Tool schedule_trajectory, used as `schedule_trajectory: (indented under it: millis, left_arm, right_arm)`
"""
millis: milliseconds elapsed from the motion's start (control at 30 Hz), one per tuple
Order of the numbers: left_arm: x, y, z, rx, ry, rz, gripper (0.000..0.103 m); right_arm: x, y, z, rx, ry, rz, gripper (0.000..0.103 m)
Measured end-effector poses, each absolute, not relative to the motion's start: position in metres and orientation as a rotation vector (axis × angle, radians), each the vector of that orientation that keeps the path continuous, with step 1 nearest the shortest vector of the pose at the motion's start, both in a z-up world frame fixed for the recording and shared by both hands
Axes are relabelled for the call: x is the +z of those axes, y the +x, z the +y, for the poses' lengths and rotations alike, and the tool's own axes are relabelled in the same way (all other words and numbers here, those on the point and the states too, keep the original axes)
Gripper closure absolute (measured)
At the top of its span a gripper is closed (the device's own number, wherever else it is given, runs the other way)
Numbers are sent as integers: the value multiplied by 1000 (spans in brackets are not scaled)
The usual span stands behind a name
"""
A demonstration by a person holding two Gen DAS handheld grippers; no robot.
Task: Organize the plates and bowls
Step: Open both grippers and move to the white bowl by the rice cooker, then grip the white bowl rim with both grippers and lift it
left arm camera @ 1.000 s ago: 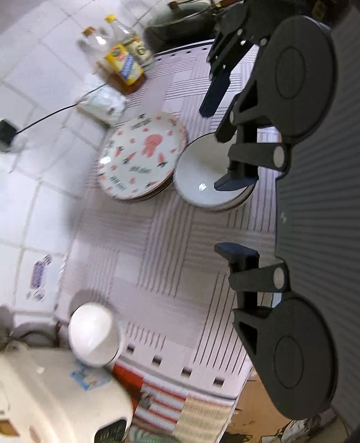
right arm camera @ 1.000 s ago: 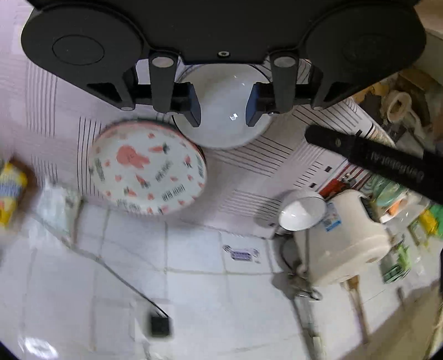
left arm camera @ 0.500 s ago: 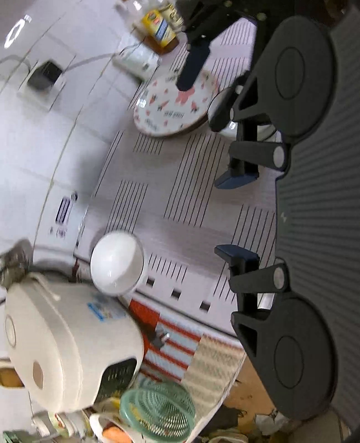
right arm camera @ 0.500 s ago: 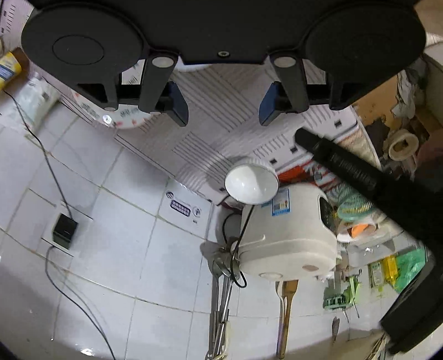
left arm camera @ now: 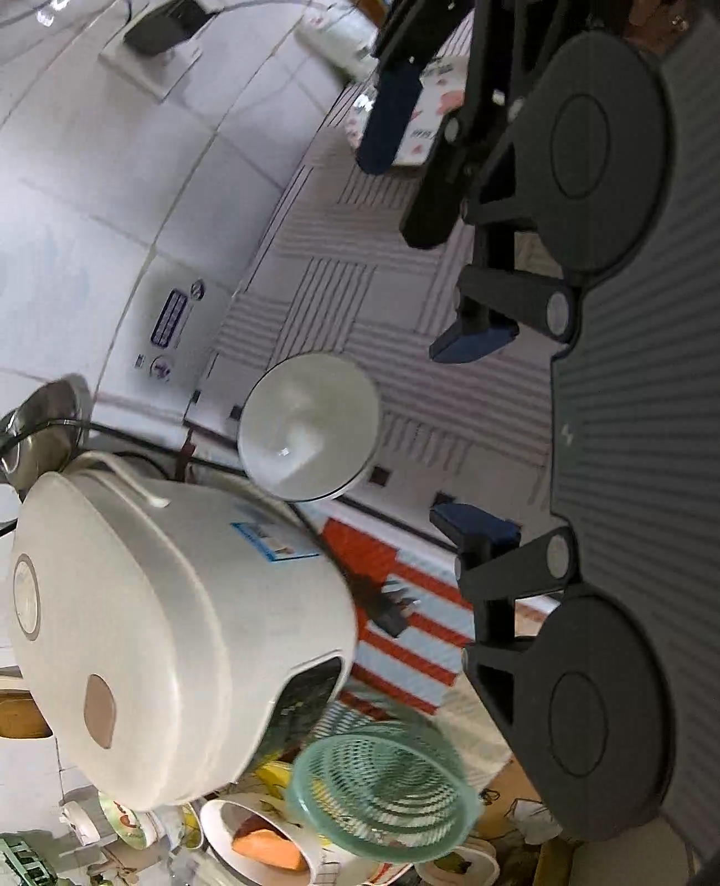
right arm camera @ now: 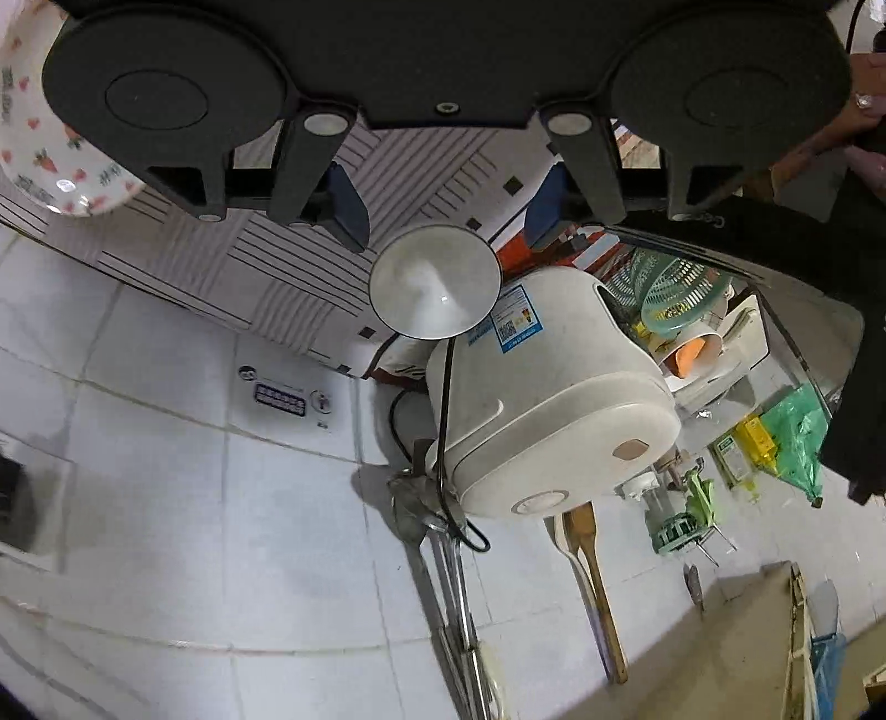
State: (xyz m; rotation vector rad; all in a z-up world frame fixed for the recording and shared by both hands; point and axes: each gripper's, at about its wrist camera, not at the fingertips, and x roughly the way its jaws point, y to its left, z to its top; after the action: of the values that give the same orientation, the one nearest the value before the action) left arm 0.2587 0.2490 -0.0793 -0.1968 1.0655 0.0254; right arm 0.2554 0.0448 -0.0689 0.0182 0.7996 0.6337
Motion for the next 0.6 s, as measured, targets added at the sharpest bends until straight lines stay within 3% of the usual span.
schedule_trajectory:
  millis: [167,333,600]
  left_arm:
    - [-102,289,254,102,-147,1025,42]
    - [-127,309,264,130,-213,1033,41]
    - [-161,334,275,134,-285,1068,42]
  right_arm:
    - [-99,300,58,601,93,925,36]
    - [-140,352,49,588,403,1136,36]
    - [-181,392,58,524,405,1230,36]
